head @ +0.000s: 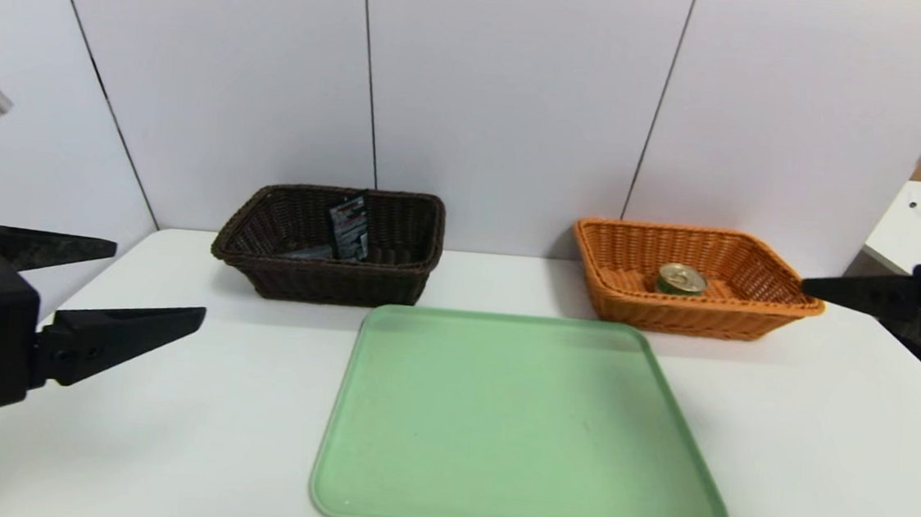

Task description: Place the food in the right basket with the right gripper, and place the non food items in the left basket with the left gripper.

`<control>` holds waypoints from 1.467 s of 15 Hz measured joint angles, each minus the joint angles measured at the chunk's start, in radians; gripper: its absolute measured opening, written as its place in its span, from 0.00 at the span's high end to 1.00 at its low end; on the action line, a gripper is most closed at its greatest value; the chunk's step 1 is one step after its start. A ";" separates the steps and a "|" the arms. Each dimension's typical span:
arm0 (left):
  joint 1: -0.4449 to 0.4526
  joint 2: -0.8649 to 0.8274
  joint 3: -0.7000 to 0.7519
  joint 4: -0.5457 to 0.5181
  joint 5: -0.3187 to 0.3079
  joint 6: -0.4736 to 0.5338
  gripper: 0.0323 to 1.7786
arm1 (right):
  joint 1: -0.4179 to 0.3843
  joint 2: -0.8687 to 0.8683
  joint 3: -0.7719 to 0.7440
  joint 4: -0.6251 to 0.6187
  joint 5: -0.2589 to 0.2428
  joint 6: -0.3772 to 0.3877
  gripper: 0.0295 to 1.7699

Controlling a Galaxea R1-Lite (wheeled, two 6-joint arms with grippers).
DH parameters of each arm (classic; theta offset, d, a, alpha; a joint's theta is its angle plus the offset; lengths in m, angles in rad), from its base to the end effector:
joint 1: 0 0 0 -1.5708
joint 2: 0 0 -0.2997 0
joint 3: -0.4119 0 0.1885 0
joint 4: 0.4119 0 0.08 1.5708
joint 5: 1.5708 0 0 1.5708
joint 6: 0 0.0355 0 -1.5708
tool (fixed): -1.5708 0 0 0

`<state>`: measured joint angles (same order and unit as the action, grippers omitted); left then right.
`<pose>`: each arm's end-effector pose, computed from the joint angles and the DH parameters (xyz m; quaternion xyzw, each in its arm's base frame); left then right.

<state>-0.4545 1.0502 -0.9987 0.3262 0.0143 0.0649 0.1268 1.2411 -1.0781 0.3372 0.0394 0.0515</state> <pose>0.1212 -0.0587 0.2839 0.0747 0.1755 -0.2203 0.9566 0.1853 0.0250 0.2746 0.0141 0.2493 0.0740 0.9655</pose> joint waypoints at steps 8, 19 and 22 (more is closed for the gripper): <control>0.174 -0.259 0.180 0.007 0.072 0.011 0.05 | 0.001 -0.391 0.182 0.094 -0.007 -0.006 0.04; 0.300 -0.363 0.277 -0.003 0.255 0.011 0.05 | -0.033 -0.518 0.316 -0.092 -0.171 -0.013 0.04; 0.312 -0.400 0.299 -0.003 0.260 0.004 0.05 | -0.059 -0.562 0.320 -0.088 -0.170 -0.033 0.04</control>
<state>-0.1423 0.6498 -0.6998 0.3228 0.2747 0.0691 0.0683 0.6787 -0.7577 0.2496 -0.1302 0.0187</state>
